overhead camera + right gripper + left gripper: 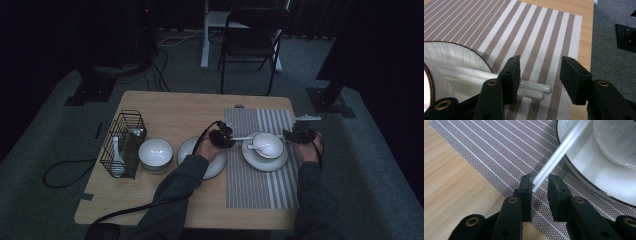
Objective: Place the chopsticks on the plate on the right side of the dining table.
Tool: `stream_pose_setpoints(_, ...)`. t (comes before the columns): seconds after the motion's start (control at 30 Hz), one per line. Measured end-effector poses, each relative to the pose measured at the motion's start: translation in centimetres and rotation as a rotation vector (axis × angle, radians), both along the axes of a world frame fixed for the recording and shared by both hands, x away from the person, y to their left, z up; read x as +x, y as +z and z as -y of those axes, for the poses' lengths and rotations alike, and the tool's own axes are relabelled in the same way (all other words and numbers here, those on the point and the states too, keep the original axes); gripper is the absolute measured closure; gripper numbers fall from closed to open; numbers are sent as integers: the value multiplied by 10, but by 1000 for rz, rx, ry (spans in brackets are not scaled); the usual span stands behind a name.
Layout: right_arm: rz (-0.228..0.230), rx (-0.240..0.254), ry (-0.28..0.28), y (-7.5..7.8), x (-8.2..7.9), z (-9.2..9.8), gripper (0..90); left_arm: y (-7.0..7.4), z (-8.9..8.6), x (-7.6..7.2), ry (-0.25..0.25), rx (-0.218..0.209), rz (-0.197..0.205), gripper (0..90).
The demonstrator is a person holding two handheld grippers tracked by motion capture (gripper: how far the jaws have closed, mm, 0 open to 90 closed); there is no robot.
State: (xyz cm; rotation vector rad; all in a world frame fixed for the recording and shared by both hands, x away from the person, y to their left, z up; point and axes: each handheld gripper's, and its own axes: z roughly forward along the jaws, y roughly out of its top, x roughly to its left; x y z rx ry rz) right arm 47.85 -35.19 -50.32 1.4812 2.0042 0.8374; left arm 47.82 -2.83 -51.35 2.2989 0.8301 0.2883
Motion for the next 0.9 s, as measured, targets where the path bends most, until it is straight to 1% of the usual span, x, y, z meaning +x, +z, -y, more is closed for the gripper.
stream_pose_setpoints(0.23, 1, -1, -1, 0, 0, 0, 503, 2, -5, -2, 7, 6, 3, 694)
stream_pose_setpoints(0.27, 1, -2, 0, -1, 0, -1, 502, 3, -7, -3, 4, 16, 9, 689)
stream_pose_setpoints(0.33, 1, -2, 0, -1, 0, -1, 502, 3, -8, -3, 3, 22, 13, 688)
stream_pose_setpoints(0.37, 1, -3, 0, -1, 1, -1, 502, 3, -9, -4, 4, 34, 17, 688)
stream_pose_setpoints(0.53, 2, -3, -1, -1, 0, -1, 501, 2, -12, -4, 8, 45, 19, 692)
stream_pose_setpoints(0.63, 1, -1, -4, -1, 0, 0, 501, 1, -12, -4, 12, 45, 19, 726)
stream_pose_setpoints(0.67, 1, -2, -4, -1, 0, 0, 500, 1, -12, -3, 15, 54, 21, 739)
stream_pose_setpoints(0.9, 3, -2, -5, -1, 0, 1, 500, 0, -12, -4, 26, 66, 30, 812)
